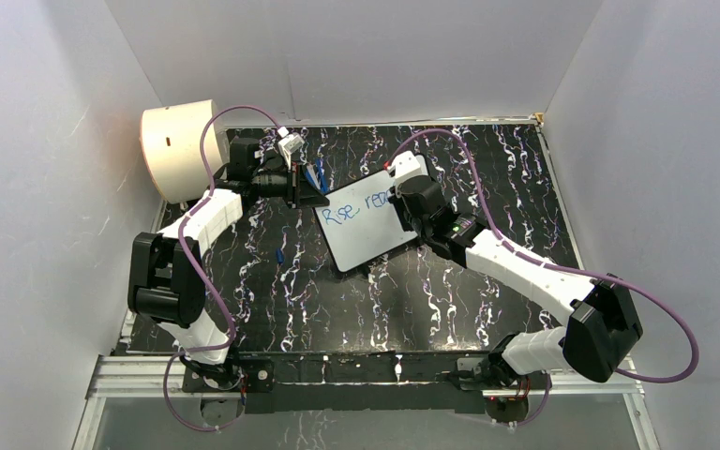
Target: Write a sentence on the whiteboard
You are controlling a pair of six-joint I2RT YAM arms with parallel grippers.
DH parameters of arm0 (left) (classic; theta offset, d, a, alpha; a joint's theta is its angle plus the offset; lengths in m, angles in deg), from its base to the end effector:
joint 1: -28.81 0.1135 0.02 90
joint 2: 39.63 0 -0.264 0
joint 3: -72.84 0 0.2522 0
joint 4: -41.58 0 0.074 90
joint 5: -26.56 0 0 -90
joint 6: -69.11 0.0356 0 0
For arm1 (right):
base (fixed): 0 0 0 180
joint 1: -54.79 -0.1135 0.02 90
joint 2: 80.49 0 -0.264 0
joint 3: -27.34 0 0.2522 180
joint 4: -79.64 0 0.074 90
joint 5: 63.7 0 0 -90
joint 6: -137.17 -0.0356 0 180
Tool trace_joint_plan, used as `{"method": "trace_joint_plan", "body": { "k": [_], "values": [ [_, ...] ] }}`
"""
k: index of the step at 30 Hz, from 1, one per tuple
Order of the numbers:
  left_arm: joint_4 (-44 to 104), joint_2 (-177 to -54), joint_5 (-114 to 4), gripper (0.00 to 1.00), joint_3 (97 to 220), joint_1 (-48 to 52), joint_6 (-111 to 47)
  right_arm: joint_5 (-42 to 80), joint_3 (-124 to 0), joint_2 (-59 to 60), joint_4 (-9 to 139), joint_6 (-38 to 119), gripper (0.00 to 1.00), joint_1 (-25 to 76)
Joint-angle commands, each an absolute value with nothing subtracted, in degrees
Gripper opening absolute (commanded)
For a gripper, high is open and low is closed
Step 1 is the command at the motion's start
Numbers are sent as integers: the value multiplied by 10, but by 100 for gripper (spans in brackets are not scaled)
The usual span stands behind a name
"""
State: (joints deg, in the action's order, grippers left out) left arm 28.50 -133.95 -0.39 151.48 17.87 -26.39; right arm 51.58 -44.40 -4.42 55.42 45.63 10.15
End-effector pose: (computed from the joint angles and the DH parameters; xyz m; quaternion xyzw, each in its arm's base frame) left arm 0.3491 -0.0998 0.2652 0.3008 0.7201 -0.5074 0.3654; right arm 0.2250 0.2008 0.2999 -0.2041 0.8212 0.0225 0.5324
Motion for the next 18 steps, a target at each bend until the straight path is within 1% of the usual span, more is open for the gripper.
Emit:
{"method": "trace_joint_plan", "body": {
  "k": [1, 18],
  "values": [
    [255, -1342, 15, 0, 1527, 166, -250, 506, -444, -52, 550, 443, 0, 103],
    [254, -1341, 15, 0, 1527, 166, -249, 492, -437, -55, 536, 432, 0, 103]
  ]
}}
